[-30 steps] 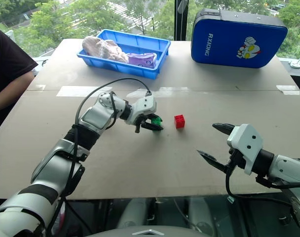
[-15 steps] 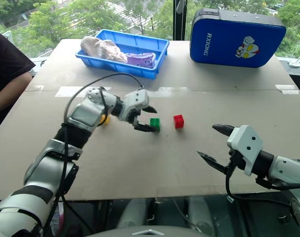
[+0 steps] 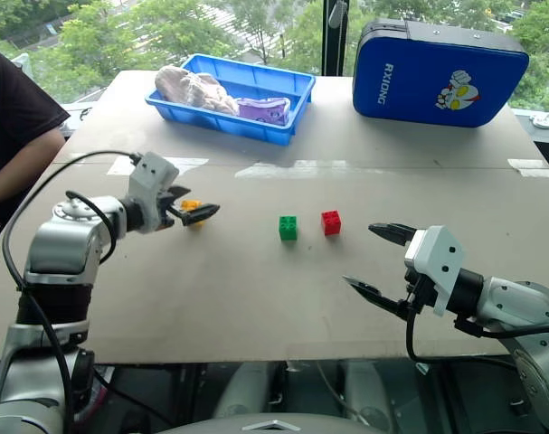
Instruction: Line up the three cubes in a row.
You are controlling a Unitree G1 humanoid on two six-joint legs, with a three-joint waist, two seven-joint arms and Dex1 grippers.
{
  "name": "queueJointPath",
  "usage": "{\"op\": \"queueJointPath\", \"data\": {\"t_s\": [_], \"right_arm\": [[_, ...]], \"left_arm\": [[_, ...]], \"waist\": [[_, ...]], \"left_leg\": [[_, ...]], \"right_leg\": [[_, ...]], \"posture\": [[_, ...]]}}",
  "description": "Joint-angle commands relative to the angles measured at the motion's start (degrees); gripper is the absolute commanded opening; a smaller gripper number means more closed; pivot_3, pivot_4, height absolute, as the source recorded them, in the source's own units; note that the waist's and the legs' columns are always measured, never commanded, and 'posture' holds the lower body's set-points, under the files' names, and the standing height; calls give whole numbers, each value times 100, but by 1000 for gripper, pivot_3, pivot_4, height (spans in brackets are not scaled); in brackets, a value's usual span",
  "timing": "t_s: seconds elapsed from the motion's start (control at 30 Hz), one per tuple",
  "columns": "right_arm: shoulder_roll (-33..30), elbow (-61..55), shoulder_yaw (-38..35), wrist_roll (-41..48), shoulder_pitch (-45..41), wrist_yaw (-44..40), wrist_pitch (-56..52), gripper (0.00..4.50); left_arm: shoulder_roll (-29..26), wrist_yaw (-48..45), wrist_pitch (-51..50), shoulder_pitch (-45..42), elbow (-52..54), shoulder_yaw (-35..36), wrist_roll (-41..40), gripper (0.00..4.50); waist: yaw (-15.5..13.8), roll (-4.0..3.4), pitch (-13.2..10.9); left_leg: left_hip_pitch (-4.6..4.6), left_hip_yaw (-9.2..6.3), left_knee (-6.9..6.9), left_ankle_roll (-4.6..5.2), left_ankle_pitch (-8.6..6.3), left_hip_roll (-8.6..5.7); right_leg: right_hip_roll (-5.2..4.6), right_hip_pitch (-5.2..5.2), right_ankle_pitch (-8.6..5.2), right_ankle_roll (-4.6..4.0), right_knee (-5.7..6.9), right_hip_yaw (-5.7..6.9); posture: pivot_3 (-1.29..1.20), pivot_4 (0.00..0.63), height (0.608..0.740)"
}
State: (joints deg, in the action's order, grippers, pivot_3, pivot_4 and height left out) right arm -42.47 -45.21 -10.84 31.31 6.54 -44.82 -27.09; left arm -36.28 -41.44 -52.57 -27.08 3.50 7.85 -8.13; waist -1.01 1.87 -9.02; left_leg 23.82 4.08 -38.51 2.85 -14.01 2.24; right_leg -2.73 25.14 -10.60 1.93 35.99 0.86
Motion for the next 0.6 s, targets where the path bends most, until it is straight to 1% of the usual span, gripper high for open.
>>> {"op": "queueJointPath", "data": {"t_s": [0.03, 0.27, 0.5, 0.57, 0.6], "right_arm": [[-11, -25, 3, 156, -126, -110, 130, 4500], [-72, 52, -10, 191, -216, -197, 130, 4500], [-111, 57, -104, 242, -196, -307, 173, 4500], [-104, 74, -107, 253, -208, -317, 197, 4500], [-100, 78, -101, 252, -212, -318, 208, 4500]], "left_arm": [[292, 877, -429, 18, 647, 300, 68, 4471], [699, 1633, -597, 175, 747, 309, 15, 4471], [873, 2068, -580, 353, 866, 395, -16, 4471], [863, 2049, -508, 357, 809, 375, -68, 3976], [866, 2024, -447, 360, 773, 373, -105, 3600]], "waist": [[3, 1, 0], [33, 0, 2], [10, 1, 2], [16, 0, 2], [18, 0, 2]], "left_leg": [[-2, 0, -1, 0, 0, -1], [-14, 3, 1, 0, 0, -3], [-12, 0, 1, -1, 0, -2], [-12, 0, 1, -1, 0, -2], [-13, 0, 1, -1, 0, -2]], "right_leg": [[0, -2, 0, 0, 0, 0], [3, -9, 2, -4, 1, -2], [-1, -9, 8, -13, 1, 0], [-1, -9, 8, -14, 1, 1], [-1, -9, 8, -13, 1, 1]], "posture": [[0, 150, 740], [0, 150, 740], [0, 150, 740], [0, 150, 740], [0, 150, 740]]}}
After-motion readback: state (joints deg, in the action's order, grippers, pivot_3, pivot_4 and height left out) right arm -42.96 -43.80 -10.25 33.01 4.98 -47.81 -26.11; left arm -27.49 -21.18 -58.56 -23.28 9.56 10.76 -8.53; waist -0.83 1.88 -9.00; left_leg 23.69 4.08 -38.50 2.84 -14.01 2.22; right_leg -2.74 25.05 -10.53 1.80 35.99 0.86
